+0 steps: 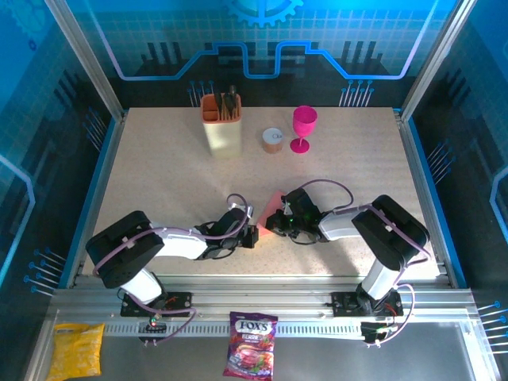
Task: Fold a paper plane with a square sheet of paper (pick it up from the middle)
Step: Fold the wing for the fifth time at the center of the table.
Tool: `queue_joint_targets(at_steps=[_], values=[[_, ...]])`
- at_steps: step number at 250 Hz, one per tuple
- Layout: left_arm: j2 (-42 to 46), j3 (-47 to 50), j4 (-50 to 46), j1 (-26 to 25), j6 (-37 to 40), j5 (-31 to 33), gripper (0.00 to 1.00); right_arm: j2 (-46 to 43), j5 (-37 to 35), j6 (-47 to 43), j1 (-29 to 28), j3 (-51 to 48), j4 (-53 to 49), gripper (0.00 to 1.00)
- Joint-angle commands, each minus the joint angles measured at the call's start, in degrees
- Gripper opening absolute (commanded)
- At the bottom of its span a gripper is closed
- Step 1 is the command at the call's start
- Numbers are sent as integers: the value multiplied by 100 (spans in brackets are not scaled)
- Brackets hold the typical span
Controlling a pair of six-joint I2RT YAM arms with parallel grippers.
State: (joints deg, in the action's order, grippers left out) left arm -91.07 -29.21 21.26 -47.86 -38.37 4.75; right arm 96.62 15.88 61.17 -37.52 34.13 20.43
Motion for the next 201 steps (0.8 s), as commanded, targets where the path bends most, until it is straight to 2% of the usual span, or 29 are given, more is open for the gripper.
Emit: queue_joint_targets(at_steps=[1, 53, 118, 201], values=[[-256, 126, -631, -8, 128, 221, 0, -320, -89, -259, 18, 99, -616, 0], [-393, 126, -561, -9, 163, 218, 0, -624, -338, -392, -222, 369, -882, 0], [-484, 131, -503, -8, 140, 200, 0, -157, -477, -173, -521, 490, -678, 0], [-504, 130, -612, -11, 128, 216, 0, 97, -927, 622, -408, -501, -63, 0]])
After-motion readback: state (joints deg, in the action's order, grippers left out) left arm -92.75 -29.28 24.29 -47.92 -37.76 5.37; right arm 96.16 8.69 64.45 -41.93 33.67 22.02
